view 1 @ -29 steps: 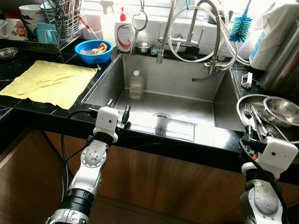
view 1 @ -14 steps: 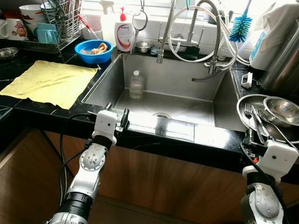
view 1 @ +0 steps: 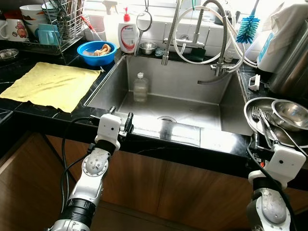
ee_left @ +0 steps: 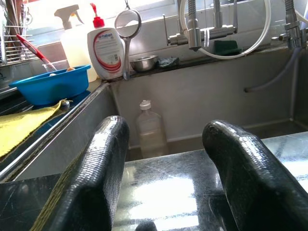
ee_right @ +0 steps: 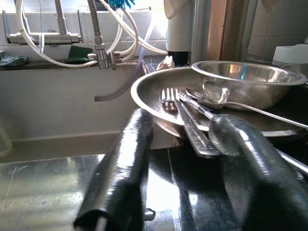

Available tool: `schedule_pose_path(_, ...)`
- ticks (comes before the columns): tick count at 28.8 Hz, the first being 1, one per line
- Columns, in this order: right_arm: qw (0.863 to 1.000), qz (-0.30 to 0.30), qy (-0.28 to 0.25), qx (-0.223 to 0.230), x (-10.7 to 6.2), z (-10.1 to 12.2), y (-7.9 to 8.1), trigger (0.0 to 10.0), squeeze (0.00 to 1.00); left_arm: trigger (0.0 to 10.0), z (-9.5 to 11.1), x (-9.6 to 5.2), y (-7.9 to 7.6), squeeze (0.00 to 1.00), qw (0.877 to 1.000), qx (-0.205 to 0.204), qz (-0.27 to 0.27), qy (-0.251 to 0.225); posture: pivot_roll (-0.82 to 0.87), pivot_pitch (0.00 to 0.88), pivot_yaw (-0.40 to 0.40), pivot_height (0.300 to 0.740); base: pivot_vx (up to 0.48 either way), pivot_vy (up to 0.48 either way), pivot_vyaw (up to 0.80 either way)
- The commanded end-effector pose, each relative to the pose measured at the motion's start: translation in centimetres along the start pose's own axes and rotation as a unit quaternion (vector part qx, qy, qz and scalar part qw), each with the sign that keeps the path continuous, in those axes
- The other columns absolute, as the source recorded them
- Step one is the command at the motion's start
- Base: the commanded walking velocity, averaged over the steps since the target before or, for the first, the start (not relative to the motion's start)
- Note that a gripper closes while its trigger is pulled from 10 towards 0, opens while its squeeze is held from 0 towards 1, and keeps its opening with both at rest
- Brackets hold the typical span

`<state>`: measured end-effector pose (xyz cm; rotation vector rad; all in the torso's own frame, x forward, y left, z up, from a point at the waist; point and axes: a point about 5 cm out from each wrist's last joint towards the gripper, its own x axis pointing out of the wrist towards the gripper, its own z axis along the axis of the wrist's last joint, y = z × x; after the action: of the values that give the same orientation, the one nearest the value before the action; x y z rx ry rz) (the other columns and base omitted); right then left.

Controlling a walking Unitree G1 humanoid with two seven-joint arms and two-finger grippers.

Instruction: Kitchen organization

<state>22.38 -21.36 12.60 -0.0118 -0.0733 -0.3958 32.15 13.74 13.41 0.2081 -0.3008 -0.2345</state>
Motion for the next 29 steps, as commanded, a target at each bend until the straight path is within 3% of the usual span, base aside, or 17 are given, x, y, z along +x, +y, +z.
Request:
schedule_pose_path(1,1.000,-0.002,0.005,0.004,0.3,-0.2,-0.1,0.0,0.00,10.0,0.3,0.0,-0.1,0.00,1.000,0.009,-0.008,-0.004,-0.05,0.000,-0.031,0.740,0.000,0.000,0.00)
schedule_pose_path(14,1.000,0.015,0.006,0.014,0.4,-0.2,0.7,0.0,0.00,10.0,0.3,0.0,-0.2,0.00,1.000,0.011,-0.012,-0.001,-0.04,0.000,-0.032,0.740,0.000,0.000,0.00)
schedule_pose_path(29,0.998,0.052,-0.028,0.023,0.5,1.2,1.9,0.0,0.00,10.0,0.3,0.0,-0.1,0.00,1.000,0.012,-0.009,-0.002,-0.04,0.000,-0.032,0.740,0.000,0.000,0.00)
